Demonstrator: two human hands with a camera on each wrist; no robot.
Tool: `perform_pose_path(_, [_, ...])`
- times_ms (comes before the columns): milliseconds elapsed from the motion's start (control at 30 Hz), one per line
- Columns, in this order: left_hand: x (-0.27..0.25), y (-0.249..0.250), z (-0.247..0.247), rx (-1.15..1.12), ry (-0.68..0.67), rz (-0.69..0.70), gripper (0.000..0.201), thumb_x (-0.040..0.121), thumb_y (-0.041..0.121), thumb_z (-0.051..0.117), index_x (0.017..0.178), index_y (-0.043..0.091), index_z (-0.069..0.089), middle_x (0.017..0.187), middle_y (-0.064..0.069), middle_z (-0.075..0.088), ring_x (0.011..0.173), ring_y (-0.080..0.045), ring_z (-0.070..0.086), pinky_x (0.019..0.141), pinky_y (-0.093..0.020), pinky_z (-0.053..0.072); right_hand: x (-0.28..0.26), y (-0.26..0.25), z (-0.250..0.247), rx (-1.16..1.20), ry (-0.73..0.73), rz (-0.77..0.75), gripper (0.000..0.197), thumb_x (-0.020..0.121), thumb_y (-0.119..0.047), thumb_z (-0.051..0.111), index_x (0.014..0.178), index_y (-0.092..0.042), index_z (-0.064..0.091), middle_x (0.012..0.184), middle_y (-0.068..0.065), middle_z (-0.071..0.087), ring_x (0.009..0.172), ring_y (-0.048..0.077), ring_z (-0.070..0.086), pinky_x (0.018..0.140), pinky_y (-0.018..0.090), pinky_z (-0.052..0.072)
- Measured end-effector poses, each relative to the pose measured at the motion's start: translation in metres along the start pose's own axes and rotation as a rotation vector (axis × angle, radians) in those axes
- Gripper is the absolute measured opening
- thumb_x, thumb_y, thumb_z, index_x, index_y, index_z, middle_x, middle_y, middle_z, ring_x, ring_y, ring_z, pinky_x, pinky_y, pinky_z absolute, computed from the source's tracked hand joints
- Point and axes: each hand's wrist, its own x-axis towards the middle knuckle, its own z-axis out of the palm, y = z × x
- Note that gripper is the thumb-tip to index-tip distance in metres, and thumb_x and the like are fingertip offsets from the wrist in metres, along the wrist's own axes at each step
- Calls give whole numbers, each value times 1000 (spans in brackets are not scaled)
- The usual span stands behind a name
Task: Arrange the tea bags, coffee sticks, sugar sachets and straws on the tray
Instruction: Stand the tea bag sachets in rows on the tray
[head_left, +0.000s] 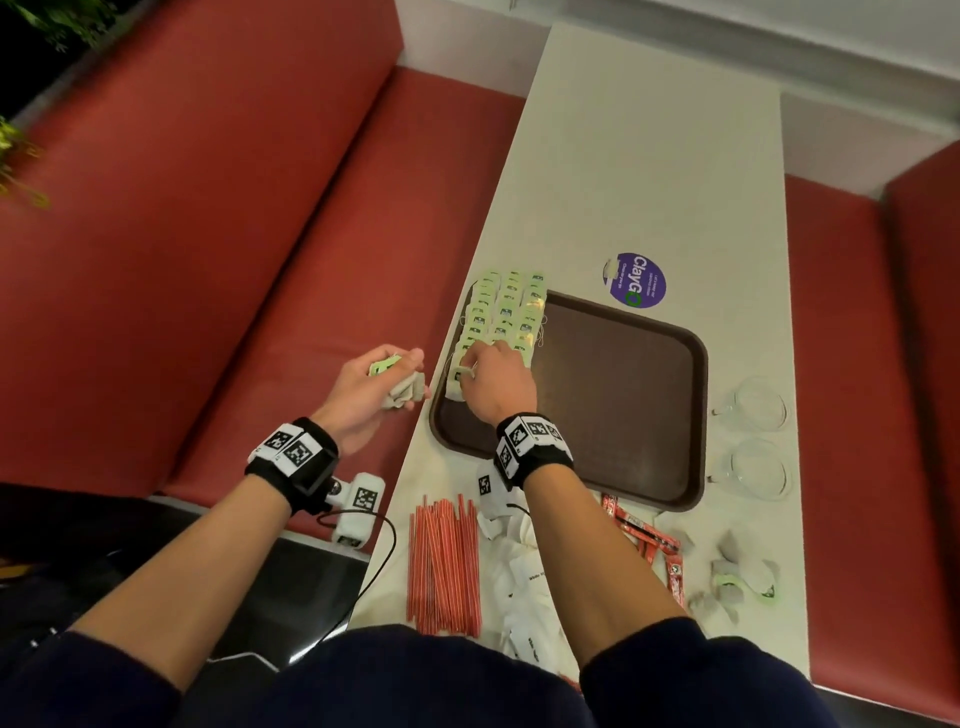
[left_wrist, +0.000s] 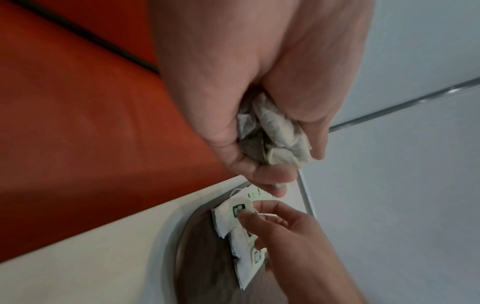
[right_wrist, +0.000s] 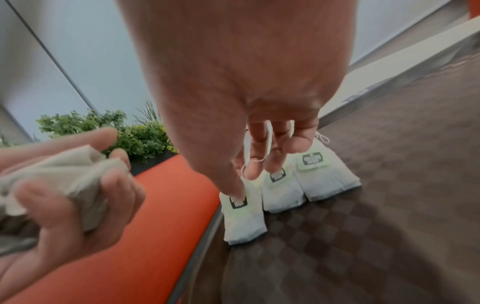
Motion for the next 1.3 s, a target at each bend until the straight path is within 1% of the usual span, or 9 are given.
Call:
perform_pose_path(167, [0,0,15,-82,-12,-36,30,99,35,74,112,9,66,95,-13,71,82,-18,73,66,-24,60,-11,-4,-2,170,127,43,39,97,-27,73,132,-22,56,126,7,61,108,30,64,92,48,57])
perform_pose_path(300, [1,-7,23,-76,-10,-41,30,102,36,72,113,9,67,99,-15,70,84,-19,71,72,-26,62,-30,-12,-21,566,189,39,11,102,-34,69,110,-27,66,98,-7,70,83,6,64,76,28,50])
perform_pose_path(433, [3,-9,30,-130,-8,-50,25,102,36,72,107,11,67,98,-10,71,85,-15,73,75,-27,64,-55,-14,-29,755,115,73,8,105,-35,67,107,-28,69,101,-13,73,83,-9,64,68,11,43])
perform_pose_path(567, [2,-6,39,-154,-13,-61,22,102,34,73,99,14,68,96,-8,71,86,-14,71,74,-26,63,-70,-8,-23,833,55,77,10,99,-42,73,108,-40,71,102,-13,76,89,5,73,84,35,60])
perform_pose_path(667, [2,-6,43,-54,-8,-37,24,102,35,72,102,12,67,90,-6,74,81,-14,72,70,-25,62,-79,-8,-19,894,59,74,8,97,-41,77,100,-35,73,102,-11,78,94,17,77,90,49,64])
perform_pose_path(767, [2,-4,43,25,-39,-28,27,102,36,73,102,10,67,90,-8,73,81,-18,73,70,-30,64,-82,-4,-21,943,45,109,11,97,-39,80,96,-30,73,102,-5,78,94,24,78,87,48,66])
perform_pose_path(967, [1,3,47,6,-14,-50,25,101,34,75,100,10,67,96,-7,76,88,-21,78,67,-29,65,-87,0,-34,1074,91,203,15,102,-29,76,105,-17,69,106,4,78,87,26,75,66,24,57])
perform_pose_path(1167, [1,6,46,-42,-13,-89,30,100,33,77,116,8,70,110,-13,81,92,-26,80,67,-25,63,-91,1,-38,1179,253,200,14,103,-21,75,110,-11,68,111,8,76,92,20,78,83,39,67])
perform_pose_path(1300, [2,6,43,13,-70,-78,39,95,33,81,125,9,74,107,-12,78,87,-21,74,61,-23,57,-94,5,-40,1346,261,185,18,101,-8,76,114,-1,66,121,22,72,115,36,74,90,38,65])
